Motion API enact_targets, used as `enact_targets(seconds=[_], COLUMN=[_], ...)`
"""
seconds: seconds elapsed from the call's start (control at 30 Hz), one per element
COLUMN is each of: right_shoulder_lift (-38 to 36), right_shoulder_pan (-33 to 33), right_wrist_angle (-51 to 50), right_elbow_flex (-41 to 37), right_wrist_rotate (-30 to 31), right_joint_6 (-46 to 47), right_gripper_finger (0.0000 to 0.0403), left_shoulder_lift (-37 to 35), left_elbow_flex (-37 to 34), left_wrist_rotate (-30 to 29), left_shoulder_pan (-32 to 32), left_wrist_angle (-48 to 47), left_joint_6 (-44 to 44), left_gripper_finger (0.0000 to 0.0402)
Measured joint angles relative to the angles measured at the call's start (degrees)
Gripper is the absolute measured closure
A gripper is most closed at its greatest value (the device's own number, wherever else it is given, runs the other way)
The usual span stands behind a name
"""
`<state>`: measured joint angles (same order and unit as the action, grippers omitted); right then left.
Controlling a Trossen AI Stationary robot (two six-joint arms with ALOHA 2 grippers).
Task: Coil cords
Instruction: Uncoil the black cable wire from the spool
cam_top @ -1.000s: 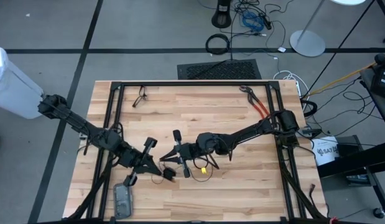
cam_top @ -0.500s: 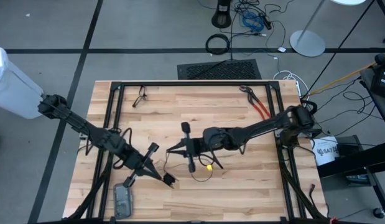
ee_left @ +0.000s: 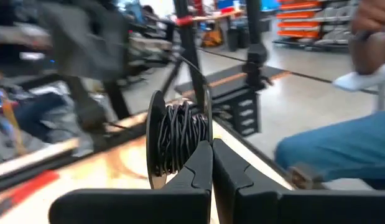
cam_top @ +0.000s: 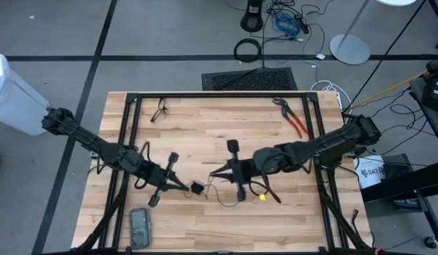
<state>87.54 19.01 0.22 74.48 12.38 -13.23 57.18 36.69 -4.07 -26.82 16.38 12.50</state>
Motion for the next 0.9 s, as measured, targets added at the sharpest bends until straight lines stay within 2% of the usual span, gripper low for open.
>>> enact_targets(seconds=[0.17,0.4,0.73,0.9], right_shoulder_lift=[-0.06,1.36,7.31,8.73], right_shoulder_pan=[1.07,0.50,-1.89,-3.93], right_wrist_angle=[-6.80,-12.61,-9.95,-8.00], right_elbow_flex=[0.00,-0.04,-0.04,-0.04], right_wrist_rotate=[-0.20,-0.26,-0.49,-0.28], right_joint_6=[2.98,7.00,7.55,7.62], right_gripper_finger=[0.0403,0.0403,0.0403,0.0403], left_shoulder_lift=[-3.84,-5.73,0.59,4.18], left_elbow_flex=[0.00,0.00,0.02,0.02], left_wrist_rotate=[-0.38,7.87,18.55,19.32], left_shoulder_pan=[0.17,0.04,0.06,0.31], left_wrist_angle=[0.82,8.06,22.13,23.79], left_joint_6=[1.94,3.38,3.39,3.40], left_gripper_finger=[0.0401,0.0401,0.0401,0.0401])
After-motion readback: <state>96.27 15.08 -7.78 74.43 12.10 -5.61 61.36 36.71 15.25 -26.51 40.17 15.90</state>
